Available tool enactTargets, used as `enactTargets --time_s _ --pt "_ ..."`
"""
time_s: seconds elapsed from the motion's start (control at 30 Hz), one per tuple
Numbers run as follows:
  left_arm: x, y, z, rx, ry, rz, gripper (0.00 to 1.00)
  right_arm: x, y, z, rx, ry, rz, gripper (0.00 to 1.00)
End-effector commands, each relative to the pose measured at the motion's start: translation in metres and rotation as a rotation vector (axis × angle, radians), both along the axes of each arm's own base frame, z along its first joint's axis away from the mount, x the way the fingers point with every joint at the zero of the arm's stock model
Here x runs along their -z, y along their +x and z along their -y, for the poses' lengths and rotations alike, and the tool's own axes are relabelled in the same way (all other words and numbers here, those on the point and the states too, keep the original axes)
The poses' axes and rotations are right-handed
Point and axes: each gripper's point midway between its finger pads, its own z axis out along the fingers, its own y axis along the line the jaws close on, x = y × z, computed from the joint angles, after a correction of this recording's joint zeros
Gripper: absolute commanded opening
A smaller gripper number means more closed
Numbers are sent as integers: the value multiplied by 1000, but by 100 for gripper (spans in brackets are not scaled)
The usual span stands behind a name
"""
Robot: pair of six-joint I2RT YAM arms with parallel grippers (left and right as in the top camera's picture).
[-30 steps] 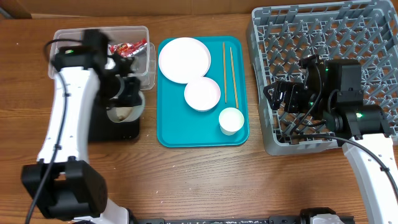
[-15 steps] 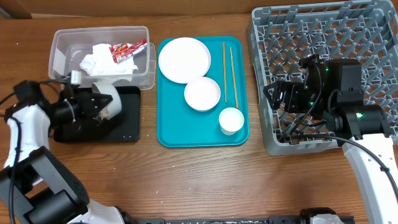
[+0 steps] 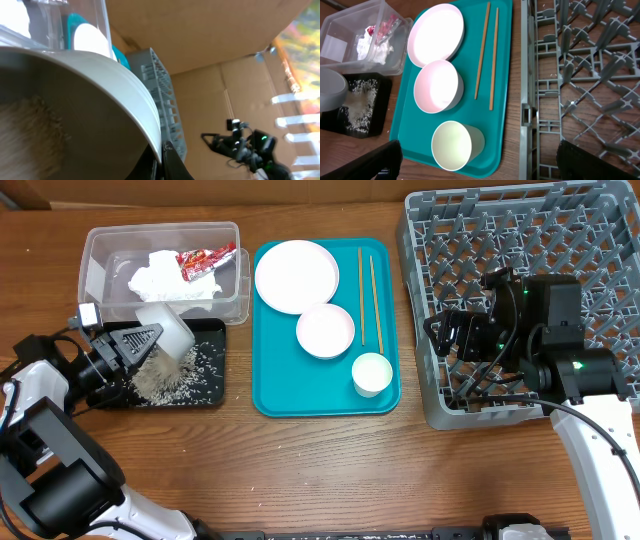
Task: Sort waste into correct bins and load items into the dishwasher
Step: 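Tip the bowl with left gripper, pouring rice onto the black tray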
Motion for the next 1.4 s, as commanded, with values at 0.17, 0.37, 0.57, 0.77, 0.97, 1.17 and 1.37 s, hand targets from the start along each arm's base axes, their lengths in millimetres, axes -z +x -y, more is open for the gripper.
enactTargets --time_s 0.17,0.37,0.57,0.77,0.97,1.17,1.37 --pt "-5 0 -1 -4 -125 -53 4 -8 0 -2 -4 0 11 100" --pt "-5 0 -2 -6 -161 -98 4 -7 0 -2 -4 0 9 100" --pt "-7 3 -3 -5 -193 -138 4 -7 0 -2 -4 0 8 100" --pt "15 13 -15 -56 -96 -237 4 -7 0 -2 -4 0 8 100" --pt "2 16 3 11 -105 -163 4 -6 -1 -1 -4 -1 1 100" --pt "-4 22 16 31 -14 -155 4 -6 -2 -1 -4 -2 -4 100" --pt "-52 24 19 89 -136 -77 4 -5 -3 -1 -4 -2 -7 100"
